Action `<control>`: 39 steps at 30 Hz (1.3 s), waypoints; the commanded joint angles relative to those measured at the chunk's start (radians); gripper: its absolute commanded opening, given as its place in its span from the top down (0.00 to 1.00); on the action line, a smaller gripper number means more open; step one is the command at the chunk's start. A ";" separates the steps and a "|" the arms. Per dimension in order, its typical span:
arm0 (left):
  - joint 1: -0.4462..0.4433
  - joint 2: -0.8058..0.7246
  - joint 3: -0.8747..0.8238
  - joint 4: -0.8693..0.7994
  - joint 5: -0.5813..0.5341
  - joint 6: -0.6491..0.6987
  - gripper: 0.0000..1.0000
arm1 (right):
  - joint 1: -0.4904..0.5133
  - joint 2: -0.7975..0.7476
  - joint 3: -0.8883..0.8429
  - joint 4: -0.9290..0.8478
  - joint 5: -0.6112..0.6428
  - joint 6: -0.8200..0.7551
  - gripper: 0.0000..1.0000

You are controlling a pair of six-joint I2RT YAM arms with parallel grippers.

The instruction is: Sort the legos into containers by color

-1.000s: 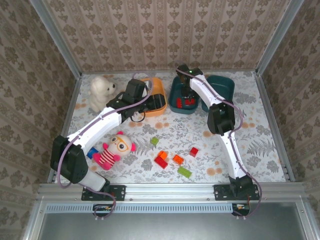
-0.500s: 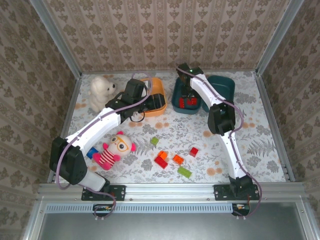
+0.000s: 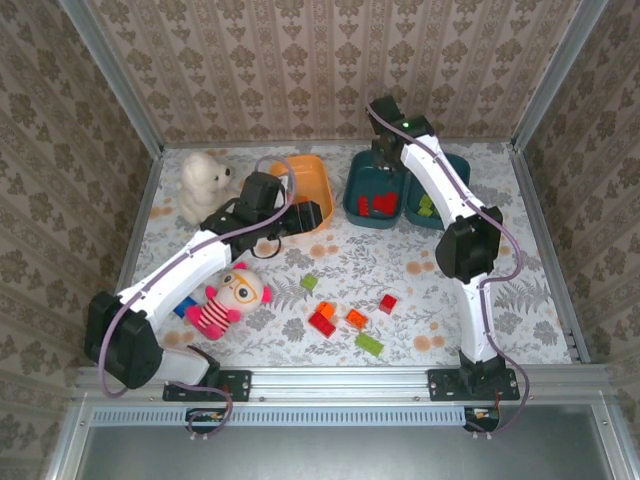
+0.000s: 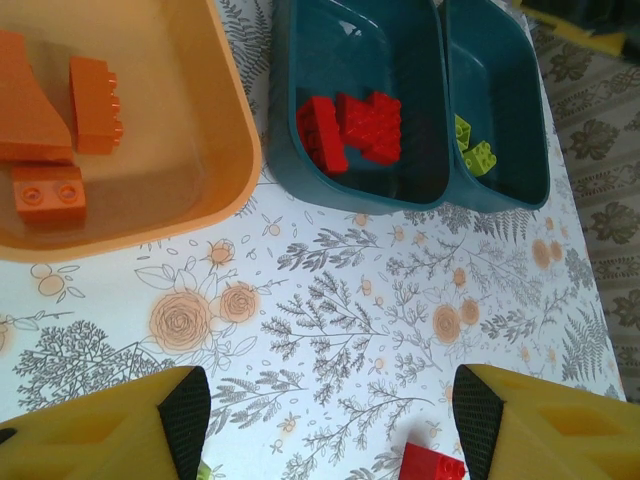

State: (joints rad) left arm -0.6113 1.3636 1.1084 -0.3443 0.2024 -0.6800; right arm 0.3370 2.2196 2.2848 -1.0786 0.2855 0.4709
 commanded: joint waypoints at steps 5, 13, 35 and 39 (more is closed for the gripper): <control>0.007 -0.201 -0.112 -0.163 -0.058 0.011 0.32 | 0.051 -0.389 -0.530 0.308 -0.194 -0.050 0.53; 0.003 -0.407 -0.268 -0.329 -0.073 0.056 0.31 | 0.172 -0.849 -1.106 0.667 -0.516 -0.057 0.34; -0.390 0.234 -0.042 -0.374 -0.166 0.275 0.35 | 0.277 -1.542 -1.665 0.605 -0.585 0.122 0.28; -0.405 0.303 -0.011 -0.378 -0.165 0.291 0.36 | 0.277 -1.624 -1.684 0.600 -0.634 0.153 0.24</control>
State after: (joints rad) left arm -1.0039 1.6356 1.0622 -0.6792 0.0700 -0.4248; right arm 0.6113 0.6430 0.6178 -0.4534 -0.3080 0.5793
